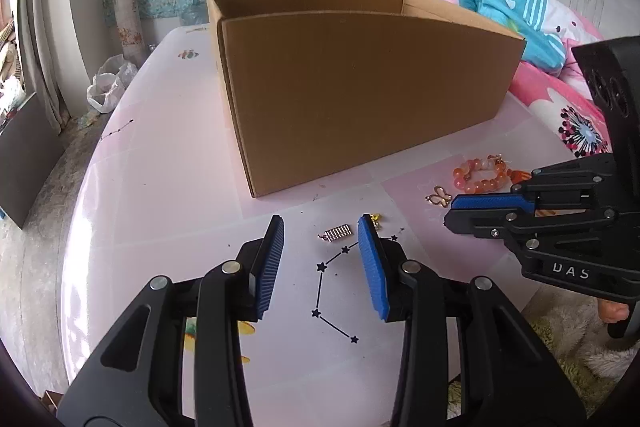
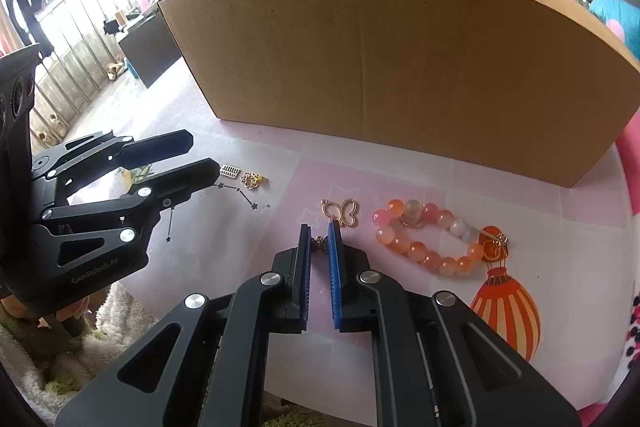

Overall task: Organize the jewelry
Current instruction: 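Close the right gripper on a small gold charm beside the butterfly charm, then lift the gold charm with the right gripper and carry it over the box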

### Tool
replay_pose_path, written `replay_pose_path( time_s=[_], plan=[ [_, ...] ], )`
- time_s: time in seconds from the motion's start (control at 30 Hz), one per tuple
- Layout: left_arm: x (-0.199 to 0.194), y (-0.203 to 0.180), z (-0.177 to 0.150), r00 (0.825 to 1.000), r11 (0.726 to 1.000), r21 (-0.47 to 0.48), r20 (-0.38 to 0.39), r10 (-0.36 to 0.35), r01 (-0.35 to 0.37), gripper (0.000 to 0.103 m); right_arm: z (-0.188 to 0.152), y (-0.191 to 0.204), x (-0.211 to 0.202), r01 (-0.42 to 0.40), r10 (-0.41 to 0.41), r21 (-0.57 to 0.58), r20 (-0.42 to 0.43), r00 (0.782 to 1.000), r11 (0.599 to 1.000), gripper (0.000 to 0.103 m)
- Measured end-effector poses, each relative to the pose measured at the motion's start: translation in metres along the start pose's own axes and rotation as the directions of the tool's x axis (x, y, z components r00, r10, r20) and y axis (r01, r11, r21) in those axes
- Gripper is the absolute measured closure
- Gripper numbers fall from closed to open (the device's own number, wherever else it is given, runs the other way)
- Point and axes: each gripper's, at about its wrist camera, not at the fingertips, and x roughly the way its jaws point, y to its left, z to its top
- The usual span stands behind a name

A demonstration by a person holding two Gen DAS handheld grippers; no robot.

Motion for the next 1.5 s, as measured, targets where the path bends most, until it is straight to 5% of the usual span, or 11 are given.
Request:
replay_pose_path(
  time_s=[0.83,1.07,1.33,1.5],
  plan=[
    [0.023,-0.063,0.025,0.987,0.98,0.12,-0.058,-0.153,0.159,0.071,-0.019,-0.034,-0.011,-0.009,0.006,0.092,0.034,0.999,0.996,0.094],
    [0.042,-0.07,0.025,0.98,0.98,0.123,-0.142,-0.136,0.154,0.071,-0.021,-0.043,-0.012,-0.032,0.026,0.11,0.051,0.998,0.993,0.094],
    [0.045,-0.079,0.025,0.986,0.978,0.183,-0.15,-0.069,0.096,0.073,-0.026,-0.048,-0.011,-0.056,0.048,0.121,0.068,0.997,0.991,0.094],
    [0.046,-0.081,0.027,0.985,0.975,0.196,-0.156,-0.069,0.1,0.084,-0.03,-0.053,-0.011,-0.064,0.055,0.124,0.075,0.996,0.99,0.094]
  ],
)
